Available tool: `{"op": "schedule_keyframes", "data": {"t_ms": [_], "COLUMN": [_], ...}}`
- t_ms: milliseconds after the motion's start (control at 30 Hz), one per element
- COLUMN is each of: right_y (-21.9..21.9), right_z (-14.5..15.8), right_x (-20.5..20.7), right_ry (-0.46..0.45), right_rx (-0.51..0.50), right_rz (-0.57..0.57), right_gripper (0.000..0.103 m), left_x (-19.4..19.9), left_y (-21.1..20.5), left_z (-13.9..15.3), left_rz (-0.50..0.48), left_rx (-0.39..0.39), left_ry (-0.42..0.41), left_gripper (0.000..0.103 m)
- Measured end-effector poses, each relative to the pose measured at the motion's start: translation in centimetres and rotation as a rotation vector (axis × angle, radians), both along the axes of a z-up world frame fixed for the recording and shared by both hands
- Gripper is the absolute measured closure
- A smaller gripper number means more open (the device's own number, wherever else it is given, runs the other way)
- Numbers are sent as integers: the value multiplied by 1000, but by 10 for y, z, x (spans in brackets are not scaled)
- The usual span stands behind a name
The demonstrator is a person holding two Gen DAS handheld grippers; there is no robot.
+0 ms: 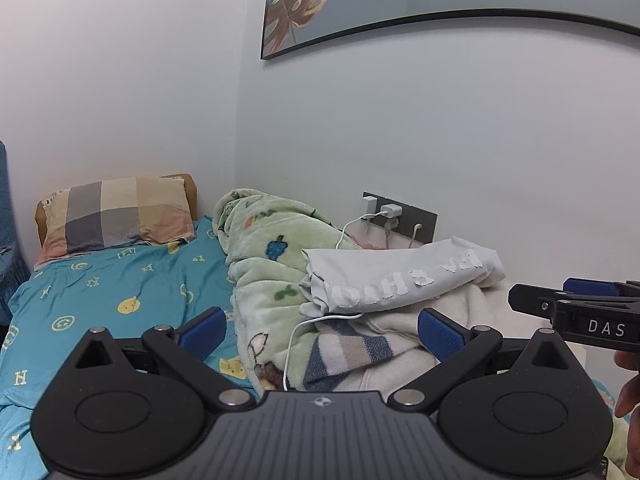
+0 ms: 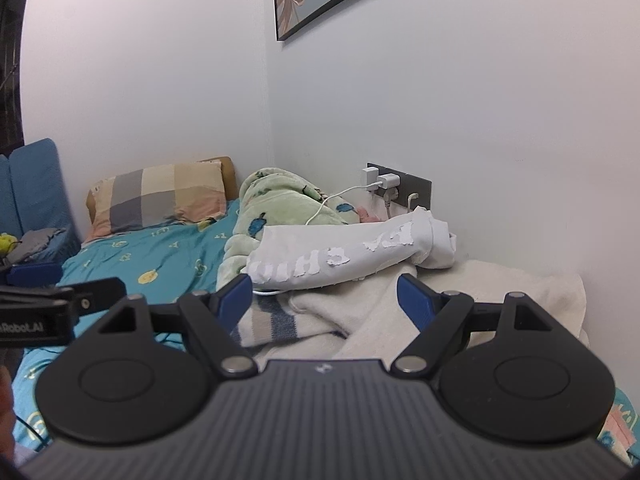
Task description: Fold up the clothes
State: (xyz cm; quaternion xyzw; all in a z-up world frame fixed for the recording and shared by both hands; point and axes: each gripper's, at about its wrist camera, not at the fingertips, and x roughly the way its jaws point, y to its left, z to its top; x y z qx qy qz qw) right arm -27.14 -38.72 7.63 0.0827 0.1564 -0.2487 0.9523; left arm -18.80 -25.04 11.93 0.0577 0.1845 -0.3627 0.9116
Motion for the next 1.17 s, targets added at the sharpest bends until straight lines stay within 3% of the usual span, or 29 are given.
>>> {"op": "schedule_keyframes", "data": {"t_ms": [1167], "right_y": [0], "right_z": [-1], "right_x": [-5], "right_ry": [-4], "right_rx": [11], "right_rz": [-38], "right_gripper": [22], "left_x": [-10], "left_y": [9], "left_z": [5], "left_rz": [15], "left_rx": [8], "left_ry": [-27], "left_gripper": [0]}}
